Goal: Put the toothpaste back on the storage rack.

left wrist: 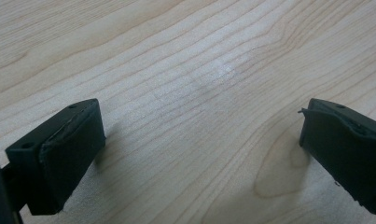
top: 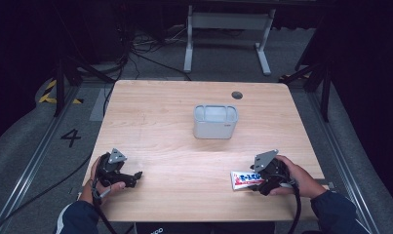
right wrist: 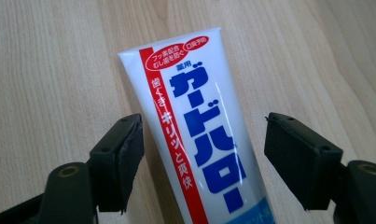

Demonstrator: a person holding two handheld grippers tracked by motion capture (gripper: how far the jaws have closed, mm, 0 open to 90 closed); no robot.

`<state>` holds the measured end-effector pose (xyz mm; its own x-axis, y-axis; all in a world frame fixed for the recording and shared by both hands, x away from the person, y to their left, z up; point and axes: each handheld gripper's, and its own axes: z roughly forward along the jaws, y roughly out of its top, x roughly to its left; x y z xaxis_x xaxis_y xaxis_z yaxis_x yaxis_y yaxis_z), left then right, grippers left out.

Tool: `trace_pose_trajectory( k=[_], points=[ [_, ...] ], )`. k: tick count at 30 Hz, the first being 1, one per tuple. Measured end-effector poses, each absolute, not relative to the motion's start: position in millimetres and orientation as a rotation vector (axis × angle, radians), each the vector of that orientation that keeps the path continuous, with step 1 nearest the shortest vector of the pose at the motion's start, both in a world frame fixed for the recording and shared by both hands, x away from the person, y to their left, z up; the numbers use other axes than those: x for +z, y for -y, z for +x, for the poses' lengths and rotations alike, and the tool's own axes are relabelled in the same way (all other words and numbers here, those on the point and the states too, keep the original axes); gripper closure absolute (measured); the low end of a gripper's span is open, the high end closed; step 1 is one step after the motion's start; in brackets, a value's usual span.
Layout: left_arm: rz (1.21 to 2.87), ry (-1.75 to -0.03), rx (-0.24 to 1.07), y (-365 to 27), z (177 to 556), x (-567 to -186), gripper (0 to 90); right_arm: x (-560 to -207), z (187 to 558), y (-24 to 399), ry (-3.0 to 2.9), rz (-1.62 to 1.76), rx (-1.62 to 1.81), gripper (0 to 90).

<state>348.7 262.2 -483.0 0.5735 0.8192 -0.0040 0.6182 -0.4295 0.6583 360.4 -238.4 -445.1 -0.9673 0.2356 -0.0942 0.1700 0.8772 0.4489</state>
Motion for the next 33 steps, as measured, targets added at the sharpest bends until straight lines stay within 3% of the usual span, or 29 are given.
trace_pose_trajectory(
  k=[33],
  points=[
    [2.188, -1.144, 0.423, -262, 348, -483, 0.5, -448, 377, 217, -3.017, 0.245, 0.533, 46.1]
  ],
)
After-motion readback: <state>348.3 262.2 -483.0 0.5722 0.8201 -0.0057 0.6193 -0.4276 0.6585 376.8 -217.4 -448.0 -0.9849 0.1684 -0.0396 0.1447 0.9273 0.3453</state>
